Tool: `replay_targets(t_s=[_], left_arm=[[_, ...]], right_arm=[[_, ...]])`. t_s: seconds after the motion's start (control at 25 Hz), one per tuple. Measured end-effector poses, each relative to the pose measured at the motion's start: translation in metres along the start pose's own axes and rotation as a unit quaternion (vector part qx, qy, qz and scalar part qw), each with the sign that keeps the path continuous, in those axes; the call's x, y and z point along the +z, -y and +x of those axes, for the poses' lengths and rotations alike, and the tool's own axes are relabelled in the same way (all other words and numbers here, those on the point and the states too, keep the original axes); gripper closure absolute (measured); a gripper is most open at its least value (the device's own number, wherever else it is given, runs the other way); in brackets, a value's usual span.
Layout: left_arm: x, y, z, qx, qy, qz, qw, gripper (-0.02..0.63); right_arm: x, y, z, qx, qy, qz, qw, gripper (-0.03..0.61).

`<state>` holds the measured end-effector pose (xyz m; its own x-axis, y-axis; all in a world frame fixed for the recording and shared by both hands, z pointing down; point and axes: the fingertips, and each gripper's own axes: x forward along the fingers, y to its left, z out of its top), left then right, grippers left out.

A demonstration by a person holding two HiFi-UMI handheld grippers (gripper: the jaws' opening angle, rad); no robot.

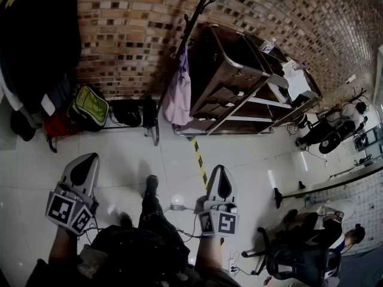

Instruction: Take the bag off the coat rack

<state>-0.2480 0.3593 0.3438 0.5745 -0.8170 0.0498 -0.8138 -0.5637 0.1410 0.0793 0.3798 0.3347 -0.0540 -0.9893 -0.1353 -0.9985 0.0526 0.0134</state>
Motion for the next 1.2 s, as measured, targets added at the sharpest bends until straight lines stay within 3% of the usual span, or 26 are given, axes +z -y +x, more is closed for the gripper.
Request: replay_targets(t_s=[0.2, 0.32, 0.4, 0.6, 0.88, 1.04, 1.2], left_arm=[[-0.006, -0.013, 0.041, 0.003, 0.016, 0.017, 0.9997, 0.591], [-0.006, -0.032, 0.081, 0.03, 0.021, 0.003, 0.9993, 0.591], [-0.003, -0.038, 0.113, 0.027, 0.036, -0.001, 0.999, 0.591], [0.013, -0.033, 0.201, 0.0, 0.065, 0.046, 0.9968, 0.591], [0.013, -0.046, 0.321, 0.007, 0.046, 0.027, 0.9986, 0.591], [0.002, -0.08, 0.386, 0.039, 0.026, -0.02, 0.9987, 0.591], [0.021, -0.088, 0.436, 0.038, 0.049, -0.004, 0.9981, 0.591]], right_arm=[[-0.023, 0.038, 0.055, -0.009, 0.015, 0.018, 1.0, 0.574], [-0.041, 0.056, 0.107, 0.001, 0.016, 0.026, 1.0, 0.574], [-0.047, 0.067, 0.144, 0.01, 0.024, 0.029, 0.999, 0.574], [-0.068, 0.101, 0.219, 0.019, 0.027, 0.022, 0.999, 0.574], [-0.075, 0.144, 0.315, 0.063, 0.028, 0.041, 0.997, 0.574], [-0.073, 0.156, 0.379, 0.09, 0.041, 0.029, 0.995, 0.574], [-0.081, 0.162, 0.433, 0.103, 0.015, 0.039, 0.994, 0.574]])
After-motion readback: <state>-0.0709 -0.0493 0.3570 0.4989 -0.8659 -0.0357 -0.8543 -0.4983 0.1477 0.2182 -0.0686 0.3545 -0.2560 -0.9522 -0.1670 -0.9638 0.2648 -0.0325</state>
